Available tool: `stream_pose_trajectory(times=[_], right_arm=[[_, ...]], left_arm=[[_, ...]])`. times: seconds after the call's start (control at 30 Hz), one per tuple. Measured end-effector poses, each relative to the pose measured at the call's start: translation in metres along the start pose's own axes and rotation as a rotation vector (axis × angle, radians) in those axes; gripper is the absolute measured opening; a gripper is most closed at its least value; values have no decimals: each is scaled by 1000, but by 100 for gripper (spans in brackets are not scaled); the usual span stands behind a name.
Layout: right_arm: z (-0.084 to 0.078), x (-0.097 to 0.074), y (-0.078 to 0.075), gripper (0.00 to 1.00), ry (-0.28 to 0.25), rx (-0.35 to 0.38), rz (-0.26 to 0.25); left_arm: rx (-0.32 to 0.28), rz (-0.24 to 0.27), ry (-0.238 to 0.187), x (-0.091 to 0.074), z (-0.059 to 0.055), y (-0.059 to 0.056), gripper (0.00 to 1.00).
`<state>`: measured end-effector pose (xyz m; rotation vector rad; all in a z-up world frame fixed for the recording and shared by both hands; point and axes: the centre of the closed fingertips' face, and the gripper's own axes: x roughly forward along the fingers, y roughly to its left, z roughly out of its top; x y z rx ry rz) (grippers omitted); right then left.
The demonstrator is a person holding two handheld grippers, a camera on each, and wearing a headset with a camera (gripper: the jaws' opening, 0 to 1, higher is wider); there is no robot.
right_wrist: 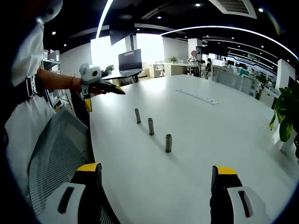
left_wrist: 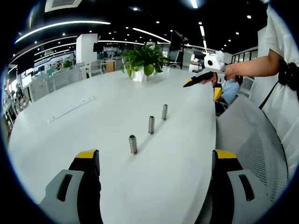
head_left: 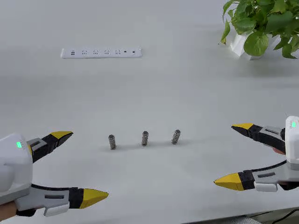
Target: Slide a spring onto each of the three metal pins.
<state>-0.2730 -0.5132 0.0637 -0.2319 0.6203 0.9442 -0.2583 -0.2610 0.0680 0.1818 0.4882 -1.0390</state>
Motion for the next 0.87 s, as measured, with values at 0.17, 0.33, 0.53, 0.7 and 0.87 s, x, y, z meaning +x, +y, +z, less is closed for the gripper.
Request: stream_pose_trajectory(times=[0.17, 0.33, 0.53, 0.7, 0.87], right_arm=[[1, -1, 0, 97, -3, -4, -2], [2, -2, 0, 97, -7, -5, -4], [1, -2, 2, 97, -8, -4, -1], [1, -3, 2, 97, -6, -4, -1], [2, -5, 1, 97, -8, -6, -5]], left_arm=[[2, -5, 0, 0, 0, -1, 99], [2, -5, -3, 0, 1, -2, 99], [4, -9, -2, 1, 1, -3, 99], [4, -9, -2, 1, 2, -3, 99], [8, -13, -3, 1, 3, -4, 99]])
